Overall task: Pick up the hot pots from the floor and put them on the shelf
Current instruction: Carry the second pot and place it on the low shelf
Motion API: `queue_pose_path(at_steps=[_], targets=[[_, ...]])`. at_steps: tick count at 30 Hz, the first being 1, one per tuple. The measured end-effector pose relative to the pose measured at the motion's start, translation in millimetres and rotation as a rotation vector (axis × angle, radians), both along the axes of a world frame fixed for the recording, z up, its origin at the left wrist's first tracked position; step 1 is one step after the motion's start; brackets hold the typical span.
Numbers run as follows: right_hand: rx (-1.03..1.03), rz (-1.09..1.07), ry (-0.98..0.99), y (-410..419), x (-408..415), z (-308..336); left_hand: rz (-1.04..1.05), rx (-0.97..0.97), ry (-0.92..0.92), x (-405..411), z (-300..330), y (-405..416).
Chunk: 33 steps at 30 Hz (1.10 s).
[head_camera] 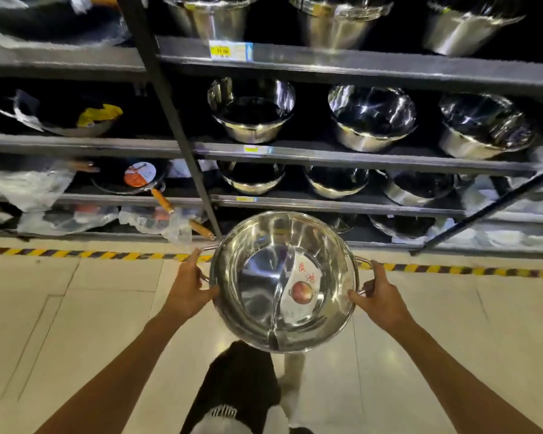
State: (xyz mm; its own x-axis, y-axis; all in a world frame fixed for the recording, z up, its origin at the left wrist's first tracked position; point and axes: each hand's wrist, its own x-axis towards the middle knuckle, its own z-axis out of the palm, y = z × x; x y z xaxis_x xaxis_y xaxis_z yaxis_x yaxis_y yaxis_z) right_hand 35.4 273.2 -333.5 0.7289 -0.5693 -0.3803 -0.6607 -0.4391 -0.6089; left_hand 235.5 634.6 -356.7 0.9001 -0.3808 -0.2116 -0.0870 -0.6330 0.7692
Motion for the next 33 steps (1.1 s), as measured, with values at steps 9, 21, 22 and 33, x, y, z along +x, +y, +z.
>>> queue_pose_path(at_steps=[9, 21, 22, 33], targets=[[0.159, 0.195, 0.094, -67.8, 138.7, -103.1, 0.303, 0.085, 0.146, 29.0, -107.5, -28.5], [0.256, 0.313, 0.071, -134.3, 243.7, -340.1, 0.732, 0.137, 0.098, 7.8, -316.1, -103.8], [0.260, 0.336, 0.048, -141.2, 253.1, -367.6, 0.769, 0.135, 0.087, 5.5, -338.8, -110.5], [0.330, 0.180, -0.383, -157.4, 365.1, -603.2, 1.166, -0.190, -0.214, 86.9, -564.6, -173.3]])
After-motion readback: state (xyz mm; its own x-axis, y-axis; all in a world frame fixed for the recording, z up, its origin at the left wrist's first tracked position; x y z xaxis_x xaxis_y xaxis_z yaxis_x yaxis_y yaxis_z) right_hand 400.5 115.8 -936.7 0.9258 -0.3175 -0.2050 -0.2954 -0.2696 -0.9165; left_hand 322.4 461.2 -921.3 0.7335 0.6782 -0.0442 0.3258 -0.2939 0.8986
